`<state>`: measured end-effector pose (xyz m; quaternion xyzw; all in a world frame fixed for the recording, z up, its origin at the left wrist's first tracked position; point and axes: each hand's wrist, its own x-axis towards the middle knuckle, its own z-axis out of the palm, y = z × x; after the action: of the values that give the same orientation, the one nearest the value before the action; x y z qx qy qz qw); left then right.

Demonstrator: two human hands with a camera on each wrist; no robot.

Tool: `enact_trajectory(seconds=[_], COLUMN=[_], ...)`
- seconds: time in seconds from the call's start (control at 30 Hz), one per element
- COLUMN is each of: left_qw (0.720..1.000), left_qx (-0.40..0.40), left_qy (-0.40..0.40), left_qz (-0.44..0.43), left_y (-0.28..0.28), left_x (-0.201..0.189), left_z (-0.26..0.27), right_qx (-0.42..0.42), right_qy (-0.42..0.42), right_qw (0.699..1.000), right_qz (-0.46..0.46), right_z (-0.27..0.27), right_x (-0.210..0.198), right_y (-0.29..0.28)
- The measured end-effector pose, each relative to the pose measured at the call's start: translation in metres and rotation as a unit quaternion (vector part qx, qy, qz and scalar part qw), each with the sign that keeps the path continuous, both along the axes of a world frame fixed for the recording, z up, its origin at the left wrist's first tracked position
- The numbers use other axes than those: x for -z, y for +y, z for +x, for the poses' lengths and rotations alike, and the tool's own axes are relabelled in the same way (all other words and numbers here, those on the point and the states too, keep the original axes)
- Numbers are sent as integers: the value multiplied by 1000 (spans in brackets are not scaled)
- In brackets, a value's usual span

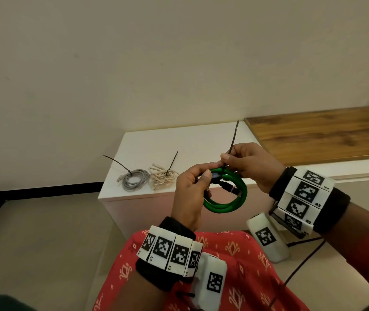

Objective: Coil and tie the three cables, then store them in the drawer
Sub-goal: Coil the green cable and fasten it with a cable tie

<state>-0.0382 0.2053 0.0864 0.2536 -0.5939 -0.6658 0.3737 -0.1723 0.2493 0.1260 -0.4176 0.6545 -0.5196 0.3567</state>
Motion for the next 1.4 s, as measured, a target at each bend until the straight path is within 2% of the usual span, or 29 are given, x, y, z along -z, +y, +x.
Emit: enact_trajectory(seconds=[0.23,0.37,0.53,0.6,0.77,0.93,1.1,1.23,1.33,1.4], left_qw=[998,997,998,996,994,975,962,959,973,976], left_qx=[-41,-28,-21,-8,67,92,80,31,-4,-22], left_qy=[33,44,-41,-48,-48,-134,-165,-176,-151,-139], left_qz=[39,48,-44,-75,-74,-152,-202,-220,-177,-164], left_y=[0,-1,-2,-1,-7,-6,-2,-3,-5,-10], left_x=[0,-2,-6,-5,-10,-11,-12,-10,-7,-4], left_z=[0,1,0,0,3,4,6,2,3,4], right_qx=[28,33,57,69,91,68,63,77,40,-7], right_qy=[33,-14,-4,19,36,22,12,31,85,150], right_qw=[999,999,995,993,990,992,994,990,984,975], right_qz=[11,-32,-87,-89,-105,-105,-92,-115,-153,-166], right_z=[-3,-1,-2,-3,-9,-7,-6,-6,2,9], right_x=[3,3,1,1,3,2,4,5,-1,-5], right_y=[-4,-4,-4,-4,-6,-6,-5,-6,-3,0])
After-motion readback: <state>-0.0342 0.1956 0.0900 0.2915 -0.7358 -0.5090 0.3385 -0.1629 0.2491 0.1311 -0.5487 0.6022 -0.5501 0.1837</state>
